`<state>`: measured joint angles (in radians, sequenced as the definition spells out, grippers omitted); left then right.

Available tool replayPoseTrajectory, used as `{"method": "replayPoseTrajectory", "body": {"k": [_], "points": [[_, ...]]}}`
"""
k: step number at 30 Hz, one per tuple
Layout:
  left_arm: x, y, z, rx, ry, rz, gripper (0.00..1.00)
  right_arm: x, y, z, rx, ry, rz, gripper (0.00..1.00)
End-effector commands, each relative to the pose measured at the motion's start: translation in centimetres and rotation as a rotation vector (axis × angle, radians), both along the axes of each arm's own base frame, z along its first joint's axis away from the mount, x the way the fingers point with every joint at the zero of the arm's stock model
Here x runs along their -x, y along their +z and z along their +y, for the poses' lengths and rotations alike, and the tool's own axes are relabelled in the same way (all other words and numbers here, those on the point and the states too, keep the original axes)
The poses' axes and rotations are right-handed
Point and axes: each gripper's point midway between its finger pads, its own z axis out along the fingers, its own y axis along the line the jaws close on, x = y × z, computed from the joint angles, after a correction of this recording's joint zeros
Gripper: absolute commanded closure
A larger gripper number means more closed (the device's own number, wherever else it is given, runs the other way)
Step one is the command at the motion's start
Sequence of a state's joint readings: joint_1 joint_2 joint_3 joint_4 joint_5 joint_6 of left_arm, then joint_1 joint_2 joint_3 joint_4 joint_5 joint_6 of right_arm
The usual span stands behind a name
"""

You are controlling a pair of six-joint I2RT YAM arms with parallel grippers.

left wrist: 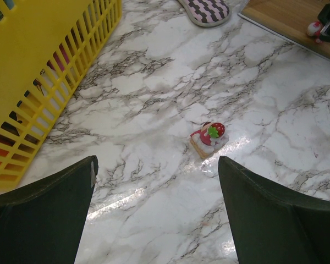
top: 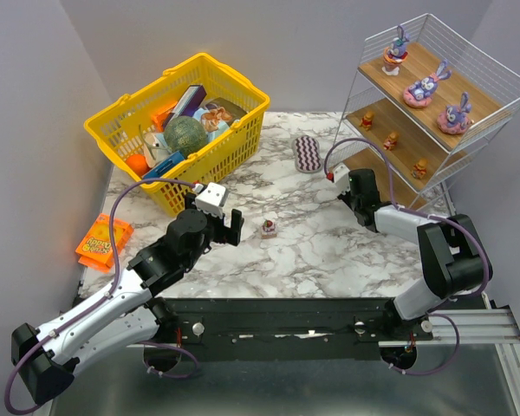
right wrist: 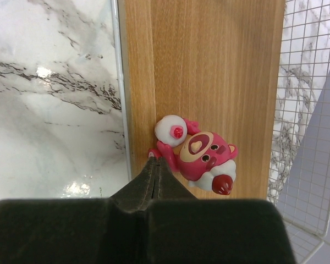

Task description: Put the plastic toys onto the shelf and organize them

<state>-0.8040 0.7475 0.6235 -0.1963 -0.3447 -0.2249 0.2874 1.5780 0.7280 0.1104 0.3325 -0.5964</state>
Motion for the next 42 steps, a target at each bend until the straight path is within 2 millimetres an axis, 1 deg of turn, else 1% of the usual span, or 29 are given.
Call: {"method": "replayPoseTrajectory", "body": {"k": [1, 12, 20, 23, 25, 26, 28, 29, 30, 31, 32, 34, 35, 37, 38, 39, 40, 41, 42], "points": [[-0.2, 0.4, 0.2, 0.015, 0.011, -0.018, 0.01, 0.2, -0.1, -0.8, 0.040, -0.025, 0.000, 0.99], [-0.2, 0.3, 0.3, 0.012, 0.012, -0.017, 0.01, 0.4, -0.5, -1.2, 0.064, -0.036, 0.012, 0.99], [-0.2, 0.4, 0.3, 0.014, 0.015, -0.021, 0.01, 0.3, -0.7, -1.9, 0.078, -0.068, 0.015, 0.99], [-0.2, 0.4, 0.3, 0.014, 0.015, -0.021, 0.01, 0.3, -0.3, -1.6, 0.062, -0.054, 0.007, 0.99], [-0.2, 0.5, 0.4, 0.015, 0.016, -0.022, 0.01, 0.1, 0.1, -1.0, 0.034, -0.032, 0.003, 0.99], [-0.2, 0.5, 0.3, 0.015, 0.015, -0.022, 0.01, 0.4, 0.2, -0.7, 0.021, -0.015, 0.019, 0.99], [-0.2, 0.4, 0.3, 0.014, 0.015, -0.021, 0.01, 0.0, 1.6, 1.3, -0.064, 0.037, -0.007, 0.99], [-0.3, 0.4, 0.3, 0.014, 0.017, -0.023, 0.01, 0.6, 1.5, 2.4, -0.086, 0.069, 0.020, 0.99], [-0.3, 0.5, 0.3, 0.016, 0.016, -0.025, 0.01, 0.5, 2.4, 3.7, -0.135, 0.078, -0.004, 0.99], [-0.3, 0.5, 0.3, 0.015, 0.016, -0.024, 0.01, 1.0, 2.5, 4.4, -0.144, 0.084, 0.015, 0.99], [-0.3, 0.5, 0.3, 0.016, 0.016, -0.025, 0.01, 1.4, 2.9, 5.8, -0.146, 0.115, 0.026, 0.99], [-0.3, 0.5, 0.3, 0.015, 0.016, -0.024, 0.01, 1.7, 3.4, 6.4, -0.141, 0.065, 0.013, 0.99], [-0.3, 0.4, 0.4, 0.013, 0.021, -0.021, 0.01, 2.1, 3.9, 7.9, -0.137, 0.086, 0.026, 0.99], [-0.2, 0.5, 0.5, 0.015, 0.026, -0.023, 0.01, 2.7, 4.7, 9.2, -0.151, 0.054, 0.033, 0.97], [-0.2, 0.6, 0.7, 0.018, 0.031, -0.029, 0.01, 4.0, 4.9, 10.9, -0.143, 0.078, 0.060, 0.95], [-0.3, 0.7, 0.8, 0.019, 0.037, -0.032, 0.01, 3.8, 6.4, 11.6, -0.184, 0.011, 0.013, 0.84], [-0.3, 0.7, 0.9, 0.021, 0.042, -0.036, 0.01, 4.2, 7.1, 12.6, -0.209, 0.004, 0.009, 0.73], [-0.3, 0.9, 1.0, 0.027, 0.051, -0.044, 0.01, 5.4, 7.6, 13.8, -0.227, 0.019, 0.024, 0.64], [-0.4, 1.1, 1.3, 0.028, 0.063, -0.050, 0.01, 5.3, 9.0, 14.8, -0.315, -0.047, -0.012, 0.56]]}}
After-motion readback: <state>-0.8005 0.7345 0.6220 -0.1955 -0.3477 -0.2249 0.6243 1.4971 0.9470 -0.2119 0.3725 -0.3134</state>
